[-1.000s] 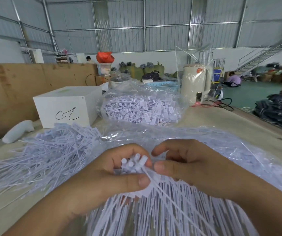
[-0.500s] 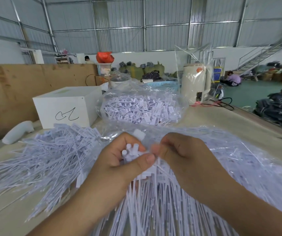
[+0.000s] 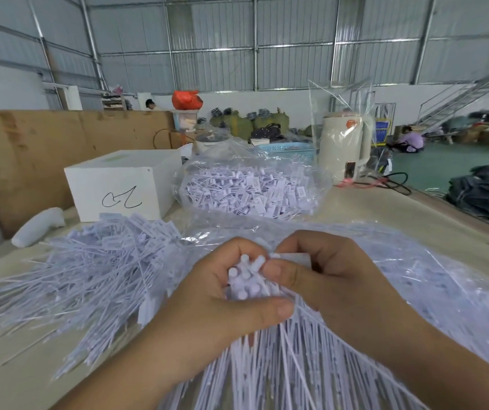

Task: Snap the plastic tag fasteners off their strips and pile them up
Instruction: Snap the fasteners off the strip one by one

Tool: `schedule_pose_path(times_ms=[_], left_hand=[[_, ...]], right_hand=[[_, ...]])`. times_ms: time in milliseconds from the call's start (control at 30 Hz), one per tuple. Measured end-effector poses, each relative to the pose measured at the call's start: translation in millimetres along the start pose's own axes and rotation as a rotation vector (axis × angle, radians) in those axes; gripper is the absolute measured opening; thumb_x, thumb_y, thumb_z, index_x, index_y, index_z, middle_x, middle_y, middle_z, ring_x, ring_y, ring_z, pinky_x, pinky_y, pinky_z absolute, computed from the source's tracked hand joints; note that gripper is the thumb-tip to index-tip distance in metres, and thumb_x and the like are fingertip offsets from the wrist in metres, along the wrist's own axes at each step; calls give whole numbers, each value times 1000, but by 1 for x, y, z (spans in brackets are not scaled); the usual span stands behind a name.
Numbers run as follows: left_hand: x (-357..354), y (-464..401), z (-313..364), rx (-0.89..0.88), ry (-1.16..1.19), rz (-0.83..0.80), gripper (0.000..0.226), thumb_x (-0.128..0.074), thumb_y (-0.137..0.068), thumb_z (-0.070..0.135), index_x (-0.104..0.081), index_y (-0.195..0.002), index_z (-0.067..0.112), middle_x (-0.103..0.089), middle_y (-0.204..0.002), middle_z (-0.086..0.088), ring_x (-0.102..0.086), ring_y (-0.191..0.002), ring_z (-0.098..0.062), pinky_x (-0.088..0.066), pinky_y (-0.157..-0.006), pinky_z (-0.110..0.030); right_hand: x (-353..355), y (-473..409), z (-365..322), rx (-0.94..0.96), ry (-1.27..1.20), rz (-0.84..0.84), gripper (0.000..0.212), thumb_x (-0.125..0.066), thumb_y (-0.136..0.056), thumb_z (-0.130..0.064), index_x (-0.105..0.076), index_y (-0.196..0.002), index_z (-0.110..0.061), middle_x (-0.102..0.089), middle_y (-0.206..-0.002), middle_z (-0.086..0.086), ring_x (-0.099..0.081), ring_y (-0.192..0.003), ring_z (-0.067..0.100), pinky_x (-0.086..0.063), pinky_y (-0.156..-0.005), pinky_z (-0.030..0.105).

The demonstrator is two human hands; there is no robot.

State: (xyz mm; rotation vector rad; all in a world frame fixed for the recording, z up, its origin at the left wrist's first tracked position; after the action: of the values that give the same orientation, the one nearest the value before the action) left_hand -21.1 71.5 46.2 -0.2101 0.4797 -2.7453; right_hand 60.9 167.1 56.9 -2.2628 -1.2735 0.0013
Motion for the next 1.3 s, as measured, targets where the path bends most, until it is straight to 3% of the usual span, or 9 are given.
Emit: schedule_pose_path(times_ms=[167, 400, 500, 667, 833, 900, 1000, 1167, 1300], left_hand=[[11, -5, 2, -72, -61, 155, 25, -73, -66, 4, -63, -78, 23, -66, -67, 4, -61, -60, -7, -47, -54, -17], [32, -3, 8, -175, -45, 423, 32, -66, -65, 2, -65, -84, 27, -71, -73, 3, -67, -63, -12, -54, -54, -23], [37, -2, 13, -205, -123, 516, 36, -73, -68, 0, -66, -89, 29, -71, -76, 6, -67, -64, -8, -52, -55, -17], [35, -5, 8, -99, -219, 496, 73, -82, -59, 32, -49, -119, 58, -66, -111, 21, -65, -92, 8, -52, -76, -16], [32, -8, -15, 116, 78, 478, 118, -87, -45, 30, -26, -146, 37, -71, -107, -3, -69, -99, -17, -52, -79, -29], [17, -5, -20, 213, 110, 358, 91, -90, -45, 39, -55, -125, 14, -66, -85, -26, -69, -79, -40, -56, -67, -43], [-3, -1, -25, 337, 106, 211, 34, -79, -60, 47, -70, -69, 15, -56, -46, -15, -51, -31, -24, -41, -33, -23], [43, -12, -6, 166, 15, 470, 29, -60, -90, 23, -75, -65, 20, -71, -64, -9, -64, -49, -24, -53, -52, -31], [122, -5, 14, 74, -346, 768, 26, -61, -82, 35, -69, -61, 22, -53, -43, 1, -43, -32, -12, -35, -43, -22]], right_hand=[[-11, 4, 6, -28, -61, 88, 29, -71, -75, -55, -60, -89, -32, -59, -67, -10, -52, -57, 7, -43, -54, 21], [-61, 12, 8, -129, -370, -242, 66, -77, -68, -30, -44, -101, -76, -67, -111, -24, -66, -104, 1, -54, -84, 27], [-66, 16, 18, -302, -409, -289, 109, -82, -63, -18, -19, -144, -56, -70, -107, -15, -71, -96, 11, -57, -80, 34], [-74, 20, 10, -297, -231, -316, 26, -57, -90, -10, -59, -102, -33, -63, -66, 1, -55, -45, 14, -44, -48, 23], [-52, 10, 20, -413, -389, -46, 14, -47, -93, -6, -54, -105, -3, -42, -53, 0, -30, -36, 8, -27, -42, 21], [-54, 9, 21, -382, -357, -59, 14, -50, -87, -10, -57, -97, -2, -42, -50, 1, -32, -35, 9, -31, -42, 23], [-57, 8, 15, -250, -200, -91, 21, -44, -74, -13, -63, -82, -9, -48, -49, 10, -48, -38, 16, -43, -47, 36], [-56, 11, 15, -320, -78, -199, 19, -67, -88, -16, -65, -106, -20, -73, -95, 4, -69, -92, 18, -53, -86, 33], [-30, 12, 12, -286, 227, -99, 19, -67, -86, -38, -61, -104, -37, -67, -97, -24, -62, -87, -9, -46, -72, 5]])
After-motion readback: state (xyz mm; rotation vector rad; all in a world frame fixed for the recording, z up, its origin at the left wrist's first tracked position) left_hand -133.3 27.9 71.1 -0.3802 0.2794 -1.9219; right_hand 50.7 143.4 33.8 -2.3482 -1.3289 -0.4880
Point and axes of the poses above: each hand's wrist, its own y-axis away from the middle knuckle, its own x-axis out of the back of the hand, z = x × y, the point moved 7 cm from there along -y, towards the middle knuckle
